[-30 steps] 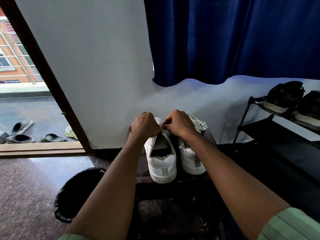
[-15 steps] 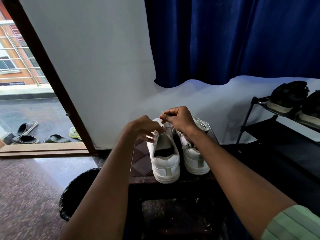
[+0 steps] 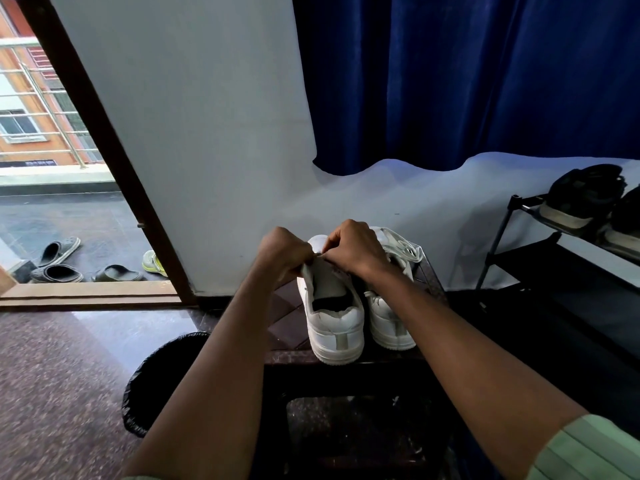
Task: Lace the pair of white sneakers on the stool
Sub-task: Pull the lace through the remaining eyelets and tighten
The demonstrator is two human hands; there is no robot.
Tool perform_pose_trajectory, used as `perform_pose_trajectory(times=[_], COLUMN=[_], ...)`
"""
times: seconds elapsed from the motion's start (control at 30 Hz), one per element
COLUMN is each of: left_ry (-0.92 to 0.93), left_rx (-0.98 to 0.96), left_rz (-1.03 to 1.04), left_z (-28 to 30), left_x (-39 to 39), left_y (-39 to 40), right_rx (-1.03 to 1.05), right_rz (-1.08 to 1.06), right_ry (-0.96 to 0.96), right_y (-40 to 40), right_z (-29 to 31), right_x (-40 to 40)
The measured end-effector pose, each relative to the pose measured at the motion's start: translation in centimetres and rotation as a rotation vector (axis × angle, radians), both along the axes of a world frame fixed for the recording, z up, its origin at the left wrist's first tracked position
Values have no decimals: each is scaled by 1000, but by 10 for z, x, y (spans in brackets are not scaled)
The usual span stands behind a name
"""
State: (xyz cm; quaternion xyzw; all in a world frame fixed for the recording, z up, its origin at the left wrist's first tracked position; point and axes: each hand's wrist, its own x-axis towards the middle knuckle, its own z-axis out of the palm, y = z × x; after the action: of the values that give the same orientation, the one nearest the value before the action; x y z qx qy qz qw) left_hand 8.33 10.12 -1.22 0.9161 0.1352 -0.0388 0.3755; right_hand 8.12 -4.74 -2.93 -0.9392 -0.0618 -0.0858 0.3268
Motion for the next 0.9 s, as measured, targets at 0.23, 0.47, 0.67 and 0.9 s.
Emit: perform_pose_trajectory(times=[0.23,0.47,0.67,0.9], left_ry=[36,35,13,-84], left_rx=[-284,-366,-378,-366], left_rz=[9,13,46,29], left_z=[0,-4,-28,-21], left_x=[-5,0,7,17], left_y=[6,6,7,11], right_rx=[-21,110,153,55], right_rz=[-57,-9,22,121], right_ry=[-12,63,87,54], right_y=[7,2,-1,-5], right_z=[-4,-14,-17,-14], right_x=[2,13,15,15])
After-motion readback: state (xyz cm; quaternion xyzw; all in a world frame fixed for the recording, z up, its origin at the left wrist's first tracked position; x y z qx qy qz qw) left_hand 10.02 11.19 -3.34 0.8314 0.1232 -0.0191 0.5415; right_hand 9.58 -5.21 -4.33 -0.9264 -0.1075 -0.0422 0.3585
